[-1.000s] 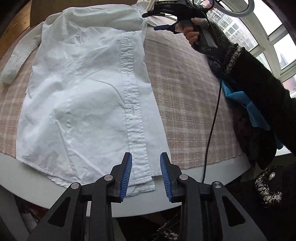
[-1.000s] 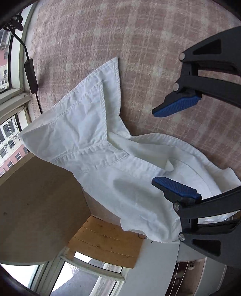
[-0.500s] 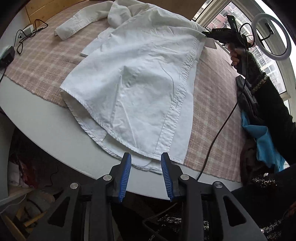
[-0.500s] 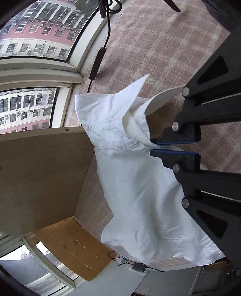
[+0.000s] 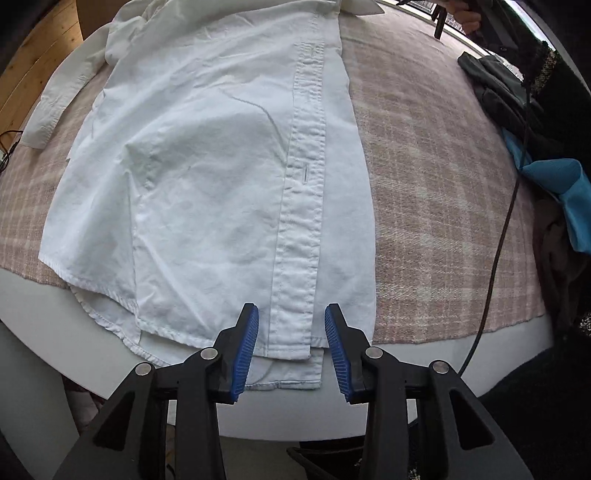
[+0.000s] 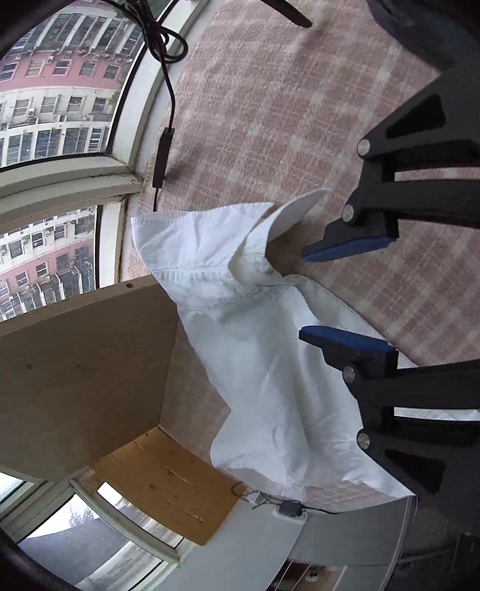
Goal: Fold clothes
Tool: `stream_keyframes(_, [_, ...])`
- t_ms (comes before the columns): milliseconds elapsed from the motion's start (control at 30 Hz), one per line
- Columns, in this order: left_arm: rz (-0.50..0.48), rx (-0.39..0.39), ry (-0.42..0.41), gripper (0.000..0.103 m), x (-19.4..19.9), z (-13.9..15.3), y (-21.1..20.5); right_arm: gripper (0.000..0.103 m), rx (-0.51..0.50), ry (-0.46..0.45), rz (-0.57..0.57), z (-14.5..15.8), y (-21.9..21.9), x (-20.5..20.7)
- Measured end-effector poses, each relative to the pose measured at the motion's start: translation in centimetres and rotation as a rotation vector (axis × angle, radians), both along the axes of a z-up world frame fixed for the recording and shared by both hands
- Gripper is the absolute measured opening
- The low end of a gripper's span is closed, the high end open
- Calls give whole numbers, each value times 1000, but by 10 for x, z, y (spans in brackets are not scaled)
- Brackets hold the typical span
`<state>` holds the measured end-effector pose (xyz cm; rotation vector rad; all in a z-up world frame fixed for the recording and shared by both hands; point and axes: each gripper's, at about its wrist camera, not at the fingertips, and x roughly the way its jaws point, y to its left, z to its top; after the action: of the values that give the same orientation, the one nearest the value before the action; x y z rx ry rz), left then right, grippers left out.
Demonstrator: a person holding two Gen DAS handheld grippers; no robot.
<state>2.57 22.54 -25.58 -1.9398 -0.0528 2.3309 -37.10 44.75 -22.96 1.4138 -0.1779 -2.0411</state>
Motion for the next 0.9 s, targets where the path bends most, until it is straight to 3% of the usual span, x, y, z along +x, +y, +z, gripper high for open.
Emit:
stream_keyframes(133, [8,19,-2,31,0,2,-6,36,26,-12,31,-11,-33,1])
stream_keyframes(233, [21,25,3,14,1,6,-10,36,49,-62,49,-26,-50,-7])
stream_keyframes(367, [37,64,26,7,5,19,-18,35,75,-106,48,-40,-62,-15])
stream_keyframes(433, [42,85,42,5,8,27,-22,20,80,-120,45,-45,-65,-19])
stream_keyframes(467, [44,95,50,4,10,31,-24,7,75,-109,49,-43,-67,-19])
stream_keyframes(667, [45,145,93,4,17,52,-30,3,69,-2,63,-14,-72,-20])
stream_keyframes(800, [-16,132,97,4,12,49,-10,3,107,46,57,-9,-73,-25])
stream_keyframes(900, [-32,155,44,4,7,27,5,3,155,39,51,-20,-75,-28])
